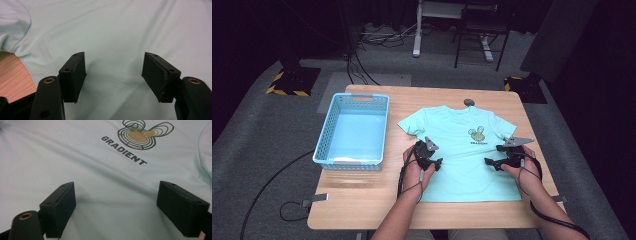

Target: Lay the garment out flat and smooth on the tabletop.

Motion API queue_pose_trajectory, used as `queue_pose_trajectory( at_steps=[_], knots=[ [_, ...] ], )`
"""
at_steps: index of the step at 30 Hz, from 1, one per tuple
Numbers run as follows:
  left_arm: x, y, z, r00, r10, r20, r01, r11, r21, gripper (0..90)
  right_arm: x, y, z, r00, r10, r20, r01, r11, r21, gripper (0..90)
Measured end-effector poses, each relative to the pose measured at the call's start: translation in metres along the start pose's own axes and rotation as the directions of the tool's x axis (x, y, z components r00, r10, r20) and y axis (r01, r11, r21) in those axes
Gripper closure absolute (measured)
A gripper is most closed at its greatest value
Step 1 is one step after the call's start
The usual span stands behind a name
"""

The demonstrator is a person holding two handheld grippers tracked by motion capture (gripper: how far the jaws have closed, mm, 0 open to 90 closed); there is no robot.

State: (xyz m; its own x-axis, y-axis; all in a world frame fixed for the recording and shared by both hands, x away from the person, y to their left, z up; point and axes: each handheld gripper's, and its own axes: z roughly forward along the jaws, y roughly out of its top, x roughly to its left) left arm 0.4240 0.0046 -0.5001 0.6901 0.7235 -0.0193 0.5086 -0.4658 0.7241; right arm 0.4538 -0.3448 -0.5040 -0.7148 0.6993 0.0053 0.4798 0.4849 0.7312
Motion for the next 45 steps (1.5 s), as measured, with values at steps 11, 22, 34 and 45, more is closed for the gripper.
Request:
queue_pose_trajectory(
  at_steps=[11,22,34,45],
  knots=[
    [-0.014,0.003,-0.030,0.9995,0.031,-0.008,-0.031,0.9993,-0.020,30.5,0.010,0.003,-0.030,0.9992,-0.036,-0.019,0.036,0.999,-0.001,15.8],
    [-0.018,-0.006,-0.052,0.9978,0.041,-0.051,-0.043,0.9982,-0.041,29.6,0.017,0.008,-0.055,0.9975,-0.068,-0.018,0.067,0.998,-0.016,15.7],
    [-0.014,-0.016,-0.073,0.9976,0.034,-0.060,-0.037,0.9979,-0.054,28.3,0.023,0.010,-0.075,0.9957,-0.090,-0.021,0.090,0.996,-0.012,15.7],
    [-0.016,-0.025,-0.095,0.9965,0.020,-0.081,-0.027,0.9967,-0.077,23.2,0.030,0.009,-0.090,0.9951,-0.064,-0.075,0.066,0.998,0.025,17.4]
  ],
)
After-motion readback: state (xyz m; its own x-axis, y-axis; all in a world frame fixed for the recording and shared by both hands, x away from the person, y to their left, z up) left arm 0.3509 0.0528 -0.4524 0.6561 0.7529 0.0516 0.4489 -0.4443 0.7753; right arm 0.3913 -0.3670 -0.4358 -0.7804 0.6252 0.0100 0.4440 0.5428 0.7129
